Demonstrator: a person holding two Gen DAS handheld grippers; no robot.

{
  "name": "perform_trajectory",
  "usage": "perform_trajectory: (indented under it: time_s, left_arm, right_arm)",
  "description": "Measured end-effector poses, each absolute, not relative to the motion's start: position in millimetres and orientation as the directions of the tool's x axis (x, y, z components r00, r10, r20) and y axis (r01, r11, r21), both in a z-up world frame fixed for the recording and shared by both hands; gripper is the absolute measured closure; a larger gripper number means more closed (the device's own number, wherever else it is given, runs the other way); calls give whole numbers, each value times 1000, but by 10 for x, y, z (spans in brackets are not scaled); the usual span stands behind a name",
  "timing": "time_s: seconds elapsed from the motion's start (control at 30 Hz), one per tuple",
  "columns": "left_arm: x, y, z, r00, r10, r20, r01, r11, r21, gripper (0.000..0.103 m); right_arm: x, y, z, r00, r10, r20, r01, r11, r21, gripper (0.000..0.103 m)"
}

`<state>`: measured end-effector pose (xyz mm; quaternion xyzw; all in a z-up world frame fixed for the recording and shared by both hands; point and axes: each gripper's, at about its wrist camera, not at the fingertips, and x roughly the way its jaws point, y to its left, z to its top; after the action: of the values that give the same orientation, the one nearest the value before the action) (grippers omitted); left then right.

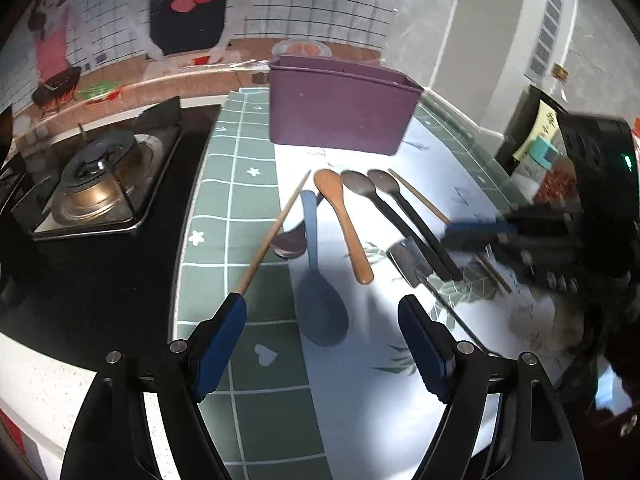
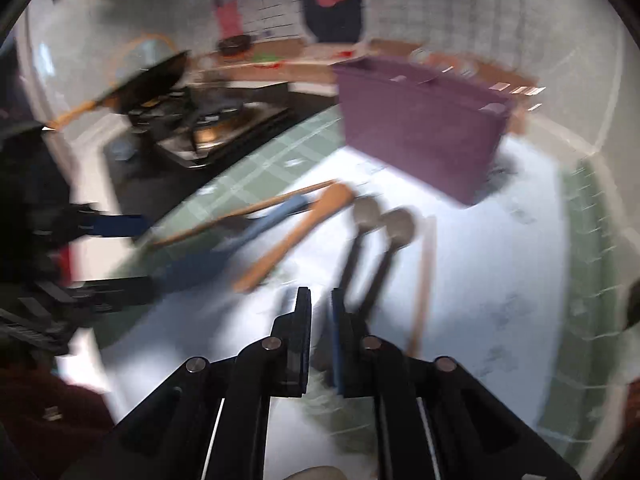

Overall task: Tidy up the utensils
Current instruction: 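Close the right gripper on a thin utensil and lift it, then lift the grey turner with the right gripper while the left grasps the blue paddle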

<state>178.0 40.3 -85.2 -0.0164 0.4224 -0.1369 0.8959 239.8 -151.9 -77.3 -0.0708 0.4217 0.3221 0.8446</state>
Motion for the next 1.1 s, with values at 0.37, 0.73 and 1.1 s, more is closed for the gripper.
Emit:
perform_trajectory:
  time_s: [0.37,0.73,1.1]
  left_arm:
    - [1953,779,-737,653,-166,-739,10,978,-211,25]
    - [1917,839,-821,620,-172,-765,-9,974,-226,25]
    - [1954,869,-905,593,-184,-784,-18,970,-241,25]
  right_arm:
    - [2423,-1262,-950,489,403,-774,-546,833,89,73]
    - [2427,-1060,-1019,451,411,-792,-563,820,105,64]
    - [2354,-968,-1078,460,348,-817,-632,775,-26,65]
